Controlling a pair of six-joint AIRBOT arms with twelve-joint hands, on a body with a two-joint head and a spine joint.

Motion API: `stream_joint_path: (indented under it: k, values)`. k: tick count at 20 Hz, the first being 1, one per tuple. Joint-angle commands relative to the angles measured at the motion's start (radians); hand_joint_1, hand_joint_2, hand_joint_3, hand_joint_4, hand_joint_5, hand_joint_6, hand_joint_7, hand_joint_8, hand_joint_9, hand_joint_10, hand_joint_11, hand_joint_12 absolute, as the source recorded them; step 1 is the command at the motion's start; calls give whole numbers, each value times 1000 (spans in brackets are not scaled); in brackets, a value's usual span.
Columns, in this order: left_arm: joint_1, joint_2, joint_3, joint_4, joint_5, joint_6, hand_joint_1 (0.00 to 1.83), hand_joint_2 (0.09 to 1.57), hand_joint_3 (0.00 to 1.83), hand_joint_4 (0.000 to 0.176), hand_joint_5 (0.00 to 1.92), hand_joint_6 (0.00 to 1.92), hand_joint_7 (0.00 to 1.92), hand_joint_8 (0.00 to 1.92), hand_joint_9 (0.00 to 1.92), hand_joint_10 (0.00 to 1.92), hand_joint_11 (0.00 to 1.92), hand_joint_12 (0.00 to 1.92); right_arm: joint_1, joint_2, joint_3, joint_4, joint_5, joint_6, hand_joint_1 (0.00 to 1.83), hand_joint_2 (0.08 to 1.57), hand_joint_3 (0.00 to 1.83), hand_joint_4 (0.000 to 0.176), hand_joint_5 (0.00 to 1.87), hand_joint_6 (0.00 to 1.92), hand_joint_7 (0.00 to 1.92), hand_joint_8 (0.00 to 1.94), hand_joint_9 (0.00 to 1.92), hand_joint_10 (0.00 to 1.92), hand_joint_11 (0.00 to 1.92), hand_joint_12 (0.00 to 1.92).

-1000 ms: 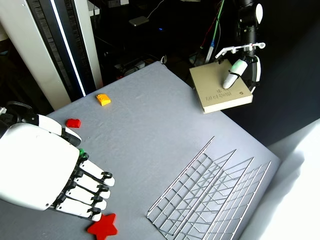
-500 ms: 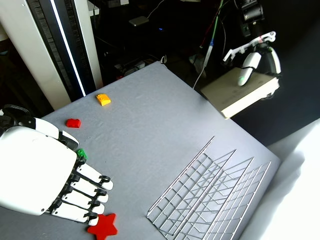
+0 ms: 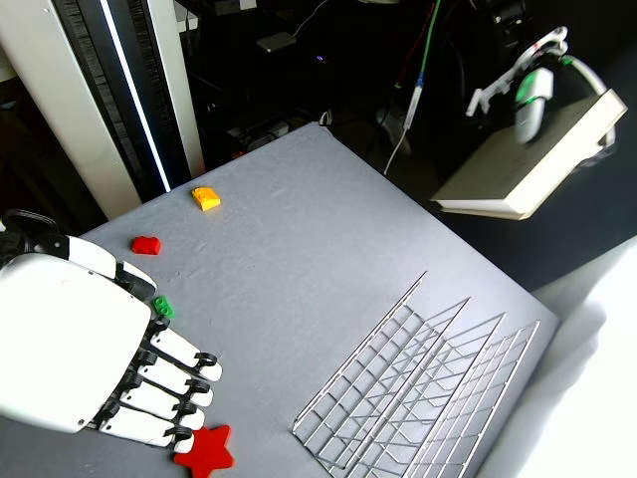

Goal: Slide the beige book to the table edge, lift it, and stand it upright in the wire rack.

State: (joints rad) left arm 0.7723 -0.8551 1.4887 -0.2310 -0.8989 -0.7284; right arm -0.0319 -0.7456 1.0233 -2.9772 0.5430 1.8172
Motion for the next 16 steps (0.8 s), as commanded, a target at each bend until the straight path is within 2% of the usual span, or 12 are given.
stream_joint_path:
  k: [1,5,6,8,12,14,16]
  values:
    - [-22,14,10,-60,-172,-11,1485,1152,2,0,840,1052,733,1288,778,1341,914,1448,13,5,5,-35,-77,7,218,1182,0,0,170,1,187,2,181,2,0,474]
    - [-93,11,2,-84,-209,-10,1484,1158,0,0,836,1081,754,1254,774,1334,865,1542,13,3,13,-35,-72,19,217,1179,0,0,188,3,200,2,198,4,0,572]
    - [-109,9,-1,-84,-212,-10,1380,1186,4,0,822,1137,748,1307,788,1443,821,1500,12,3,14,-35,-71,19,207,1187,1,0,176,2,189,1,185,2,0,529]
    - [-143,-2,1,-80,-219,-10,1353,1199,2,0,809,1164,752,1329,770,1488,801,1496,13,2,15,-35,-68,19,204,1189,1,0,169,1,181,0,180,1,0,519]
    - [-246,-56,15,16,-220,-31,1346,1212,2,0,800,1190,728,1360,735,1526,724,1561,13,3,15,-35,-63,19,242,1190,0,0,160,1,172,0,175,0,0,532]
    - [-287,-81,17,54,-219,-40,1352,1203,0,0,796,1156,741,1360,778,1480,792,1466,12,3,15,-35,-62,19,249,1186,0,0,171,4,179,2,184,3,0,535]
    - [-323,-96,11,65,-221,-44,1349,1209,1,0,807,1145,710,1399,766,1490,780,1443,11,3,15,-35,-60,19,250,1183,0,0,170,2,178,1,182,2,0,550]
